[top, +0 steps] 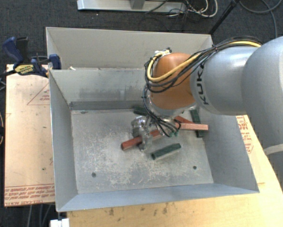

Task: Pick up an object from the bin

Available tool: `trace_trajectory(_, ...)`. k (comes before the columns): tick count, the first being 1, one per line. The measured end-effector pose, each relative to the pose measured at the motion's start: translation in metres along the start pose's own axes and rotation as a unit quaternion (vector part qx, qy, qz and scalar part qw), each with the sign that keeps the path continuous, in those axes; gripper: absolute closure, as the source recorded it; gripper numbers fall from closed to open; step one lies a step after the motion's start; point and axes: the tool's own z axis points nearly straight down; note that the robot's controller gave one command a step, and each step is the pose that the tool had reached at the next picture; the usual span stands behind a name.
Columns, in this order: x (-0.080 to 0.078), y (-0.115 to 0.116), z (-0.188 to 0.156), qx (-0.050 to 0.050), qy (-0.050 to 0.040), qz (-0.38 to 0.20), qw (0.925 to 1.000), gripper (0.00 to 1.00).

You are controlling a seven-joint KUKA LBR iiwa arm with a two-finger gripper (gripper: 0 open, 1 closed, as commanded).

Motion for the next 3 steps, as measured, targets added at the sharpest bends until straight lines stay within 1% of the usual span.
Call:
trace_trajectory(1, 0.0, 0.0, 0.0, 0.0, 0.0, 0.0, 1.0, 1.0)
trace_trajectory(2, 0.009, -0.006, -0.046, -0.001, 0.0039, 0.012, 0.9999, 1.0)
trace_trajectory(3, 0.005, -0.004, -0.214, 0.0, -0.0016, -0.011, 0.9999, 1.0)
